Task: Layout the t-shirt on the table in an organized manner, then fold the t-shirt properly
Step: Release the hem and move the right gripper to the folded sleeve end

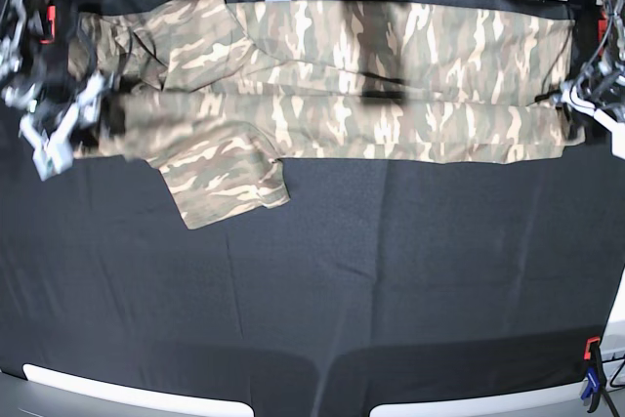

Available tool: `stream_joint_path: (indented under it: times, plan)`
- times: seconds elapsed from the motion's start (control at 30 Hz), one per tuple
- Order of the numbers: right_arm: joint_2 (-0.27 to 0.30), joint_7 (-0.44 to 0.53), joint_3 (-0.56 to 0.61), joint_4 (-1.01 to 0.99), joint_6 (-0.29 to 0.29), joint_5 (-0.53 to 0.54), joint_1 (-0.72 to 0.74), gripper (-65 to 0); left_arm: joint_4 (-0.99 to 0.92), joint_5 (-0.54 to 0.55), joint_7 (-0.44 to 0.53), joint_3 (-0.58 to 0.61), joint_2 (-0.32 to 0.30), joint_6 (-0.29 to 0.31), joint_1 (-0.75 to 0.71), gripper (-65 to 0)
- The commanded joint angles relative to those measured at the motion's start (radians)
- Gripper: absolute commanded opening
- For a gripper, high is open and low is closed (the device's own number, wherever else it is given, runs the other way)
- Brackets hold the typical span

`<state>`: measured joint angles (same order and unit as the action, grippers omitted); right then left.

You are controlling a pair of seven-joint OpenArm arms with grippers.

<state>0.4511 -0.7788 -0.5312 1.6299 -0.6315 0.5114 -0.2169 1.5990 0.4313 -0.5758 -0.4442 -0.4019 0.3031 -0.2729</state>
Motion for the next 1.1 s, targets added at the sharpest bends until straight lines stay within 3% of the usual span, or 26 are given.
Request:
stream_joint_path:
  times: [0.0, 0.3, 0.43, 0.63, 0.83, 1.07]
  plan:
    - [0.015, -0.006, 0.004, 0.015, 0.005, 0.047, 0.035, -37.3, 0.041, 0.008, 0.030, -0.008, -0.019, 0.003, 0.010, -33.4]
    - [0.011, -0.035, 0.249, -0.103, 0.079, 0.061, 0.266, -37.3, 0.162, 0.023, 0.030, -0.007, -0.019, 0.003, 0.010, -33.4]
    - [0.010, -0.034, 0.379, -0.224, 0.137, -0.032, 0.407, -37.3, 0.161, 0.023, 0.030, -0.007, -0.008, 0.003, 0.010, -33.4]
    - [-0.018, -0.066, 0.531, -0.466, 0.143, -0.129, 0.600, -37.3, 0.161, 0.022, 0.031, -0.007, 0.018, 0.003, 0.010, -33.4]
    - [-0.056, -0.079, 0.601, -0.624, 0.142, -0.147, 0.700, -37.3, 0.161, 0.022, 0.046, -0.006, 0.022, 0.003, 0.010, -33.4]
    - [-0.083, -0.120, 0.605, -0.690, 0.141, -0.168, 0.710, -37.4, 0.161, 0.022, 0.048, -0.006, 0.022, 0.003, 0.010, -33.4]
